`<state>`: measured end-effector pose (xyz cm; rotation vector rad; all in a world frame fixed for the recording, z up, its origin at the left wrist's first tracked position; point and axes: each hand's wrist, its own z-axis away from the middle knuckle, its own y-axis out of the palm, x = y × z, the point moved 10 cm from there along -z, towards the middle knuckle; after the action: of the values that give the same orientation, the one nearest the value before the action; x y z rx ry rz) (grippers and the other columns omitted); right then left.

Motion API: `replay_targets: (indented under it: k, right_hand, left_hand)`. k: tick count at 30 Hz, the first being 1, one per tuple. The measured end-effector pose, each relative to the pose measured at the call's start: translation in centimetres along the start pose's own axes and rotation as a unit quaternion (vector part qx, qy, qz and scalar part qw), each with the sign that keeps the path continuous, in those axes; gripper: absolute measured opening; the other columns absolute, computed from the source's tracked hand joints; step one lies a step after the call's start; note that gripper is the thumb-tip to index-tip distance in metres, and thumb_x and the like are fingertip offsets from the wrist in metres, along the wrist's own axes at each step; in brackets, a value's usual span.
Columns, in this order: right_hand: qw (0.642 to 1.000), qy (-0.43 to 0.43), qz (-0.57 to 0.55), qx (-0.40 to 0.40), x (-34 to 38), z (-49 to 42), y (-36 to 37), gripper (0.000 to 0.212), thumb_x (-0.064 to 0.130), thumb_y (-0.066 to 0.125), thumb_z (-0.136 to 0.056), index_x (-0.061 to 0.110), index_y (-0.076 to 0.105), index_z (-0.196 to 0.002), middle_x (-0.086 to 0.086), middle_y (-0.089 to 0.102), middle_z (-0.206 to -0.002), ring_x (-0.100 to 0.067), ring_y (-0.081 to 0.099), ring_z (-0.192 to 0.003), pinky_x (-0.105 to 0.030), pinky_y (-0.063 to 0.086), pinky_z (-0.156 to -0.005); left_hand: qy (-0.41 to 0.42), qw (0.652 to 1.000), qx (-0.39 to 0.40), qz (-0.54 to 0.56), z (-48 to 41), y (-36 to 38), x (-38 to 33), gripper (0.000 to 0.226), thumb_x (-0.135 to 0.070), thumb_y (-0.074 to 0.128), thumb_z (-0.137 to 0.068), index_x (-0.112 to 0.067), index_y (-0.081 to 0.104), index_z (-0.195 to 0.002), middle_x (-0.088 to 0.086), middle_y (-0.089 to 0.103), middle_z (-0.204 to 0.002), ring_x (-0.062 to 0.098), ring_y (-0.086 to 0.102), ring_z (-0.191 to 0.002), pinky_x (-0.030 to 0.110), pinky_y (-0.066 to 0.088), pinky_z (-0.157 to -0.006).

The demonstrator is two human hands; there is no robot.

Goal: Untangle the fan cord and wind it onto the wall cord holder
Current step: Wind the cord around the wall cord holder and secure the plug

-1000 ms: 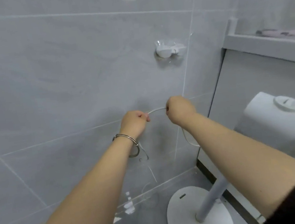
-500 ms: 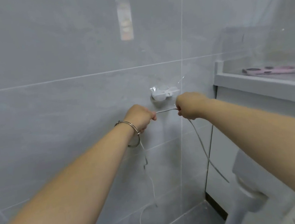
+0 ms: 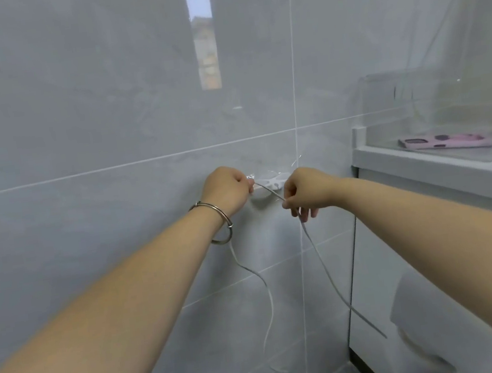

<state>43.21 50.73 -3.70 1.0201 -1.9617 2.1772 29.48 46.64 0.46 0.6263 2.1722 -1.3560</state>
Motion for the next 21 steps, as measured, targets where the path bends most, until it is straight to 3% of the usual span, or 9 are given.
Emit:
replay_targets:
  k: [6, 10, 14, 21]
  right_hand:
    - [0.997, 0.003, 0.039, -0.067, -0.5, -1.3, -2.8, 0.014, 0.005, 0.06, -0.084, 0.003, 0.063, -0.07, -0.009, 0.069, -0.067, -0.018, 0.063, -0.051, -0.022, 0.05, -0.048]
    - [0.984, 0.035, 0.074, -0.157, -2.6, -2.0, -4.3, 0.015, 0.007, 0.057, -0.083, -0.001, 0.066, -0.075, -0.015, 0.072, -0.074, -0.027, 0.069, -0.064, -0.033, 0.057, -0.069]
    - [0.968, 0.054, 0.104, -0.22, -3.4, -2.1, -4.9, 0.014, 0.008, 0.054, -0.085, 0.001, 0.067, -0.087, -0.016, 0.068, -0.089, -0.033, 0.064, -0.083, -0.034, 0.051, -0.07]
    - [0.955, 0.066, 0.145, -0.249, -3.7, -2.4, -4.7, 0.016, 0.004, 0.047, -0.087, 0.004, 0.062, -0.091, -0.014, 0.065, -0.091, -0.031, 0.058, -0.08, -0.034, 0.045, -0.068]
  left_hand:
    - [0.033, 0.995, 0.034, -0.082, -1.6, 0.2, -1.5, 0.019, -0.021, 0.059, -0.087, -0.007, 0.073, -0.086, 0.011, 0.068, -0.089, 0.022, 0.058, -0.081, 0.024, 0.04, -0.07]
    - [0.072, 0.988, 0.006, -0.137, -2.5, 0.5, -2.3, 0.016, -0.013, 0.055, -0.087, -0.013, 0.067, -0.096, 0.008, 0.065, -0.11, 0.026, 0.058, -0.104, 0.027, 0.042, -0.081]
    - [0.085, 0.981, -0.019, -0.172, -3.1, 0.6, -2.0, 0.016, -0.01, 0.052, -0.084, -0.013, 0.063, -0.094, 0.009, 0.066, -0.105, 0.029, 0.059, -0.098, 0.028, 0.042, -0.074]
    - [0.119, 0.962, -0.034, -0.243, -3.0, 1.8, -1.3, 0.013, -0.016, 0.051, -0.087, -0.009, 0.06, -0.094, 0.014, 0.065, -0.102, 0.036, 0.059, -0.094, 0.033, 0.043, -0.07]
